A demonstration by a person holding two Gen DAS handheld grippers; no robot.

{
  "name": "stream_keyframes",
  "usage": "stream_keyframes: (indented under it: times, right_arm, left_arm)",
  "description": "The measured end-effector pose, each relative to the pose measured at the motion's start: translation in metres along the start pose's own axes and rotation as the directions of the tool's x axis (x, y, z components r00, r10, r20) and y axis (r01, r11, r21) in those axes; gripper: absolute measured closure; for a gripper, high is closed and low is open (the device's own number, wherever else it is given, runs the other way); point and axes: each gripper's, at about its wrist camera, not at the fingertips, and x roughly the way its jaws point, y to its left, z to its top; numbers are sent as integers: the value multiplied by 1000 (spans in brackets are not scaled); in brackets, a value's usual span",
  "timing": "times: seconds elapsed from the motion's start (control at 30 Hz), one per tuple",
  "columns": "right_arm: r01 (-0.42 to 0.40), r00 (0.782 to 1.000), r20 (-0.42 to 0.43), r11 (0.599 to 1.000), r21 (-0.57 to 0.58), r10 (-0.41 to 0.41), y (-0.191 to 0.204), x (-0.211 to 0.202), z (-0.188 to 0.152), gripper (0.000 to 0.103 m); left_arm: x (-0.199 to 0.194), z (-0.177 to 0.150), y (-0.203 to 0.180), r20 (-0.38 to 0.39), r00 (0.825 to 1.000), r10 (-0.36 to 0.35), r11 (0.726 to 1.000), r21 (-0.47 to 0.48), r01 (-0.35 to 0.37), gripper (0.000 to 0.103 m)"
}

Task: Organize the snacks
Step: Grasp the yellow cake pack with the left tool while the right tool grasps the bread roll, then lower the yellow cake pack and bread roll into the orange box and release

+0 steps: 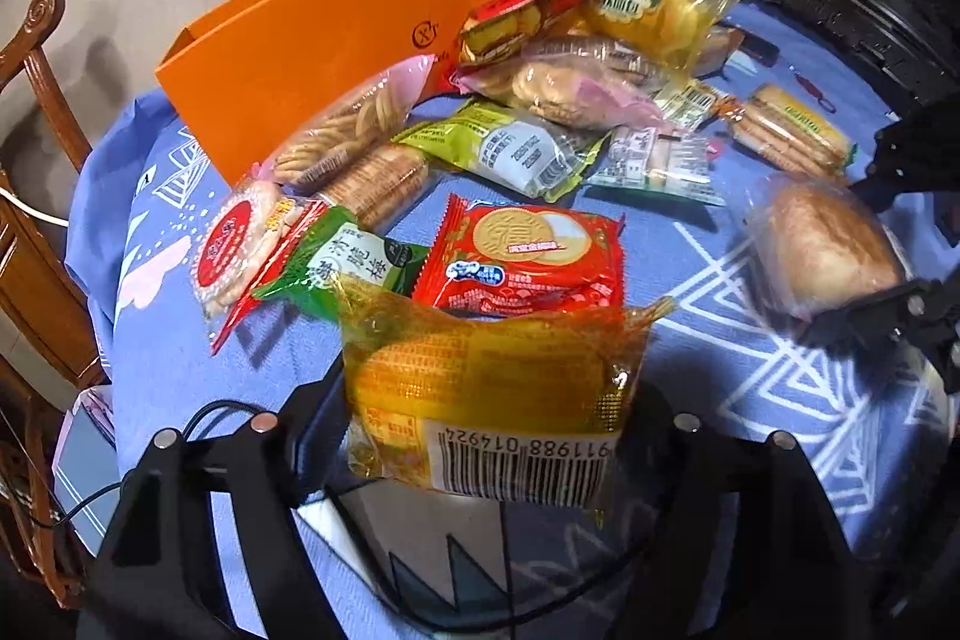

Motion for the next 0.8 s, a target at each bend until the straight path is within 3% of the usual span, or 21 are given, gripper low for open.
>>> stream_keyframes:
  times: [0.2,0.47,0.57,0.8]
  right_arm:
    - [0,999,51,1000,21,-1,-8,-26,-1,45]
    - [-8,985,171,999,42,1,-14,-70,17,45]
    - [-26,972,236,998,60,11,-18,-87,38,45]
    - [-68,913,409,985,157,-2,-51,-125,102,45]
  left_arm:
    - [-38,1,8,51,999,-1,999,-37,3,30]
    - [-88,34,27,157,987,29,996,-86,-15,30]
    - [-102,54,39,201,979,36,992,-125,-11,30]
    - [-111,119,70,289,955,65,976,-216,-2,30]
